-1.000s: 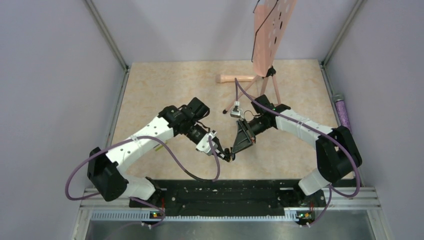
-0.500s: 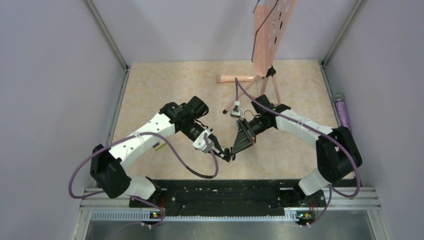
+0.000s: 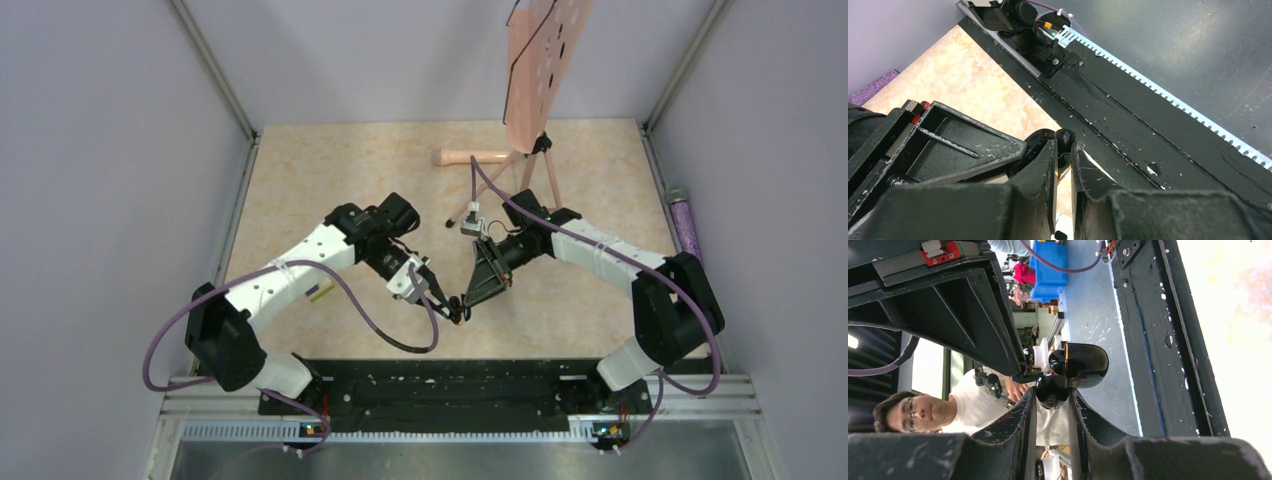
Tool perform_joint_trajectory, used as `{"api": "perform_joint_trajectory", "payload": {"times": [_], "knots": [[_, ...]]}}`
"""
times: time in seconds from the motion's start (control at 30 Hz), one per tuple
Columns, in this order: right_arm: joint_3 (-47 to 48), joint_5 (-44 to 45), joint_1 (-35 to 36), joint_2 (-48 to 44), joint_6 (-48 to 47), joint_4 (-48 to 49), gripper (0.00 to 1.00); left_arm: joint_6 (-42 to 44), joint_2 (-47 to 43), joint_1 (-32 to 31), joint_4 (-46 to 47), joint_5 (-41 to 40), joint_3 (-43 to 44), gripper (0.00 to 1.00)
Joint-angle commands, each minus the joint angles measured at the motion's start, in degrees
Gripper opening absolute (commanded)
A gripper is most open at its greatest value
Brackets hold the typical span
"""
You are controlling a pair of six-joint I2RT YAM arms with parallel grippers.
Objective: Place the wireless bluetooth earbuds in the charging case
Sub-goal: Adjust the left earbud in the left side groove of the charging case.
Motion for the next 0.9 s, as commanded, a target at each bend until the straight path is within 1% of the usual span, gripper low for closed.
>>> {"api": "perform_joint_trajectory", "payload": {"times": [0.0,0.2,0.33,0.43,0.5,0.57,0.67,0.7,0.73,0.8,0.87], "knots": [[2.35,-1.87,0.29,-1.63,-0.04,1.15,0.0,0.98,0.18,-0.01,0.69,2.63,0.78,0.0],[2.45,-1.71,0.36,-1.82,0.0,1.15,0.0,-0.97,0.53,-0.1,3.85,2.88,-0.43,0.0],[2.44,-1.64,0.29,-2.06,0.23,1.57,0.0,-1.11,0.73,-0.11,4.02,2.92,-0.9,0.0],[1.13,-1.77,0.32,-3.12,4.63,6.14,0.0,-1.05,0.63,-0.1,3.82,2.87,-1.02,0.0],[-0.66,-2.16,0.33,-3.91,9.03,11.16,0.0,-0.98,0.3,-0.11,3.77,3.13,-0.97,0.0],[-3.46,-2.27,0.3,-5.07,15.21,18.68,0.0,-0.94,0.06,-0.1,3.71,3.06,-0.98,0.0],[-9.55,-2.93,0.25,-7.65,27.87,34.62,0.0,-0.94,-0.23,-0.01,3.61,2.79,-0.98,0.0],[-11.22,-3.1,0.24,-8.33,33.0,42.16,0.0,-0.93,-0.26,-0.02,3.62,2.69,-1.01,0.0],[-12.78,-3.15,0.12,-8.8,36.26,46.45,0.0,-0.85,-0.28,-0.03,3.59,2.68,-0.98,0.0],[-14.59,-3.24,-0.02,-9.13,39.02,50.59,0.0,-0.57,-0.18,-0.01,3.58,2.84,-0.99,0.0],[-15.24,-3.34,-0.07,-9.23,39.03,51.06,0.0,-0.42,-0.19,0.05,3.37,3.14,-0.97,0.0]]}}
